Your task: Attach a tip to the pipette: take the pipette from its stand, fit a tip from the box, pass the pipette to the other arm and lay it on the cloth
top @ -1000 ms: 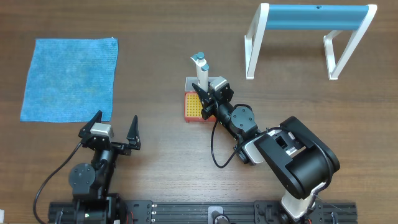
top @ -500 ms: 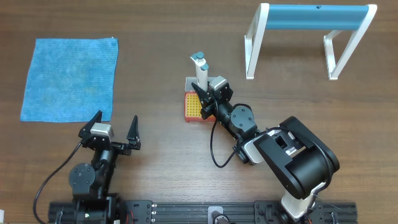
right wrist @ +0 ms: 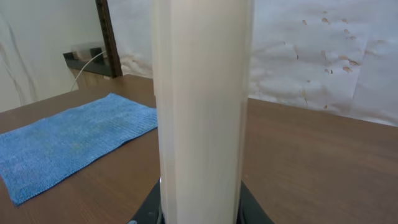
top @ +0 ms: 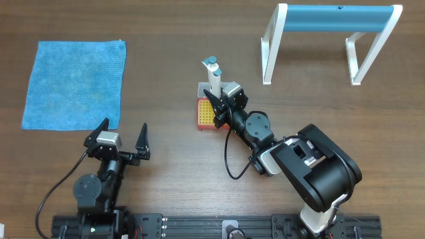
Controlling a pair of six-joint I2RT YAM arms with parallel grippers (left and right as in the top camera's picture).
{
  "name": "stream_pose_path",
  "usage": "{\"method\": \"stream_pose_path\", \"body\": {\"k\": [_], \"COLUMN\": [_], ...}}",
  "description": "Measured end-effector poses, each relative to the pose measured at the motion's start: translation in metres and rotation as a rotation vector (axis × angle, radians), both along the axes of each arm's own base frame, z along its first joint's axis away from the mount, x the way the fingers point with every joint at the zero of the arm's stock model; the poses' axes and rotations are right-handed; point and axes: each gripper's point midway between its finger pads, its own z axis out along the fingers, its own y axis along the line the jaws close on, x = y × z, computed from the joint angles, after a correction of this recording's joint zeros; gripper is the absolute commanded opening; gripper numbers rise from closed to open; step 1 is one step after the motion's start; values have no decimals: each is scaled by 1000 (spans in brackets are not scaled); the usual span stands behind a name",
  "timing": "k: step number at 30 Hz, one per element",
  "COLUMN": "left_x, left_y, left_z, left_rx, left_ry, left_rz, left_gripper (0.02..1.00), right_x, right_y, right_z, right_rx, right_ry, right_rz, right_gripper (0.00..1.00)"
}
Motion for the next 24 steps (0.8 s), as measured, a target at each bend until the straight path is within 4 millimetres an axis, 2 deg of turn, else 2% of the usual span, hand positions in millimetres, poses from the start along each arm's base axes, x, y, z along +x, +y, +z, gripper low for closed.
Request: {"method": "stream_pose_path", "body": {"k": [24], "left_x": [0], "left_y": [0], "left_z": [0], "left_rx": [0], "left_ry": [0], "left_rz": [0], "left_gripper": [998], "right_x": [1], "right_y": [1], "right_z": [-8], "right_rx": [-23], "right_ry": [40], "right_rz": [-1], "right_gripper": [77]}}
